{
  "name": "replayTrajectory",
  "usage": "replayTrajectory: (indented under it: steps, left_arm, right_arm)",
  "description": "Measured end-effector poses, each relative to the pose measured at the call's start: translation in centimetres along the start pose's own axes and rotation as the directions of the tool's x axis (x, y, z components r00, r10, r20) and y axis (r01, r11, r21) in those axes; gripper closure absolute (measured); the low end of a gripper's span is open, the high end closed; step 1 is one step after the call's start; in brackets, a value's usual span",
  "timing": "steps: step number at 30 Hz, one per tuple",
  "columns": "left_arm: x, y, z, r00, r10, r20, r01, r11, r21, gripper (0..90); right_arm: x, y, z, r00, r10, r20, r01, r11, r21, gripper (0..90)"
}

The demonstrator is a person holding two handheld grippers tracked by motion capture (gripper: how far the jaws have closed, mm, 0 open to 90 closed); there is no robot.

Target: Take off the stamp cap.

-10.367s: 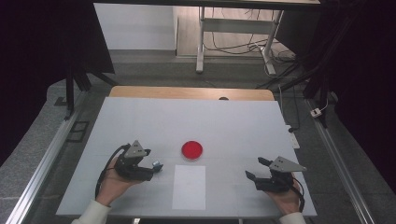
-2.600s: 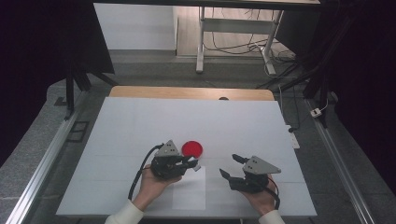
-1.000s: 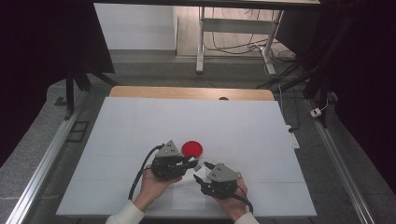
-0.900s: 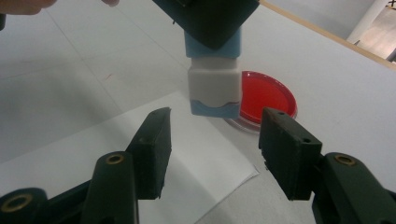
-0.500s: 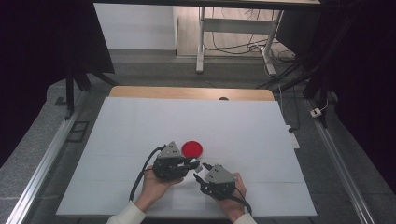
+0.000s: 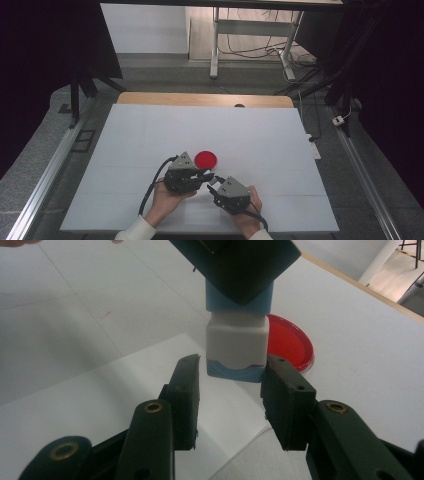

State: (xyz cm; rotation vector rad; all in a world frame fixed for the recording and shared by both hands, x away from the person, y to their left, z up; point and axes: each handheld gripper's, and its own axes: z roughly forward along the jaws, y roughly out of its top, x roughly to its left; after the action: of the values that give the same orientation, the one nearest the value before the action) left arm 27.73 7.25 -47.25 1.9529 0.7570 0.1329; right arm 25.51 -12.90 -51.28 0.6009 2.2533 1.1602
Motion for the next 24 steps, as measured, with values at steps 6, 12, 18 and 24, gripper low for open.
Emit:
replayTrajectory:
  steps: [6,12,18,24]
  left_arm:
    - [-0.06,-0.02,0.11,1.0000,0.001,0.001,-0.001,1.0000,0.002,74.9]
    - [-0.07,-0.04,0.15,1.0000,0.002,-0.002,-0.002,1.0000,0.004,74.9]
    - [-0.11,-0.06,0.23,1.0000,0.003,-0.006,-0.003,1.0000,0.008,75.0]
    - [-0.15,-0.08,0.32,0.9999,0.005,-0.009,-0.005,0.9999,0.010,74.9]
  right_arm:
    - [-0.08,-0.02,-0.03,1.0000,0.002,0.009,-0.002,1.000,-0.001,62.9]
    - [-0.01,0.00,0.02,0.9999,-0.009,0.011,0.009,1.000,0.007,63.3]
    - [0.08,0.02,0.08,0.9994,-0.026,0.023,0.026,1.000,0.018,63.2]
    - [0.24,0.06,0.18,0.9986,-0.043,0.031,0.042,0.999,0.026,63.3]
